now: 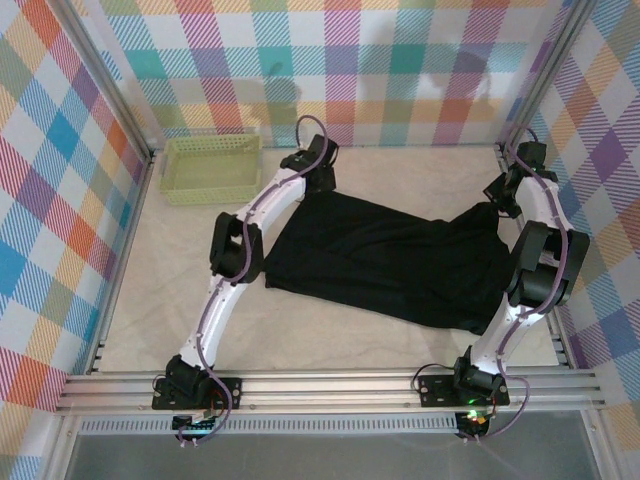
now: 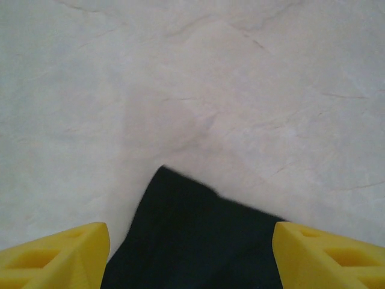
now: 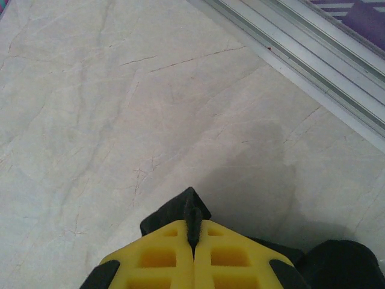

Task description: Fold the inside-out t-shirt

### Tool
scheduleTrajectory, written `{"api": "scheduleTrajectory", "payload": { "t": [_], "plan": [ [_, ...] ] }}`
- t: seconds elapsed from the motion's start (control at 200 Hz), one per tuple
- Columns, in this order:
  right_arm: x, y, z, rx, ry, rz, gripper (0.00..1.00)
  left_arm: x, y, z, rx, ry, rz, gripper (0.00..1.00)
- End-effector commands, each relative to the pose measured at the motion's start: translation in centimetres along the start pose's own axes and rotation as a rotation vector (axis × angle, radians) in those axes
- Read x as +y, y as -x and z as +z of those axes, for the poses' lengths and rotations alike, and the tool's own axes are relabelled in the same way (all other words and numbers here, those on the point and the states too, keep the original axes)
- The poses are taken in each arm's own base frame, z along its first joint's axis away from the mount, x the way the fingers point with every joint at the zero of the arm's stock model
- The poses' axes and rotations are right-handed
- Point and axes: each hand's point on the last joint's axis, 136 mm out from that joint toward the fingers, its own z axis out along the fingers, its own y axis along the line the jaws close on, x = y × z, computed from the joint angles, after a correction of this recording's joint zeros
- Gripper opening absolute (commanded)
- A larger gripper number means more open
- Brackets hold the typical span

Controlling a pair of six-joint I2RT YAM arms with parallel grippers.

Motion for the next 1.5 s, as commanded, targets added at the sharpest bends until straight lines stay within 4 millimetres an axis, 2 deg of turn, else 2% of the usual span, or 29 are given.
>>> {"api": "scheduleTrajectory", "payload": {
  "t": [0.0,0.165,0.3,0.375,0.475,0.605,0.7,0.77,0.925,1.135,1.31,1.495],
  "plan": [
    [0.6,-0.3,0.1,0.008,0.031,-0.002,0.00,-0.5,-0.9,1.5,0.031,-0.012,0.030,0.71],
    [1.2,-0.4,-0.1,0.010,0.055,-0.013,0.00,-0.3,-0.8,3.3,0.007,-0.008,0.024,0.70],
    [2.0,-0.6,-0.2,0.008,0.075,-0.036,0.00,0.4,-0.9,4.8,0.011,-0.009,-0.001,0.62],
    [2.3,-0.8,-0.2,0.012,0.080,-0.045,0.00,0.9,-1.0,5.3,0.030,-0.020,-0.027,0.54],
    [2.6,-1.2,-0.3,0.017,0.085,-0.053,0.00,1.4,-1.2,5.5,0.052,-0.022,-0.049,0.40],
    [2.9,-1.2,-0.7,0.012,0.094,-0.058,0.00,1.7,-1.4,5.3,0.073,-0.026,-0.062,0.19],
    [3.2,-1.1,-1.1,0.008,0.103,-0.062,0.00,2.0,-0.8,4.7,0.071,-0.027,-0.075,0.08],
    [3.5,-0.9,-1.5,-0.001,0.112,-0.069,0.00,2.3,-0.2,4.1,0.062,-0.024,-0.085,0.00],
    [5.6,0.1,-2.9,-0.024,0.188,-0.107,0.00,4.5,2.2,1.5,0.020,0.029,-0.127,0.00],
    [10.0,2.2,-5.3,-0.074,0.325,-0.165,0.00,8.7,6.5,-4.5,-0.111,0.069,-0.189,0.00],
    [12.8,3.2,-6.2,-0.092,0.398,-0.199,0.00,11.7,6.3,-7.4,-0.159,0.100,-0.226,0.00],
    [15.5,1.9,-7.7,-0.091,0.439,-0.285,0.00,13.7,4.5,-9.5,-0.182,0.118,-0.246,0.00]
  ]
}}
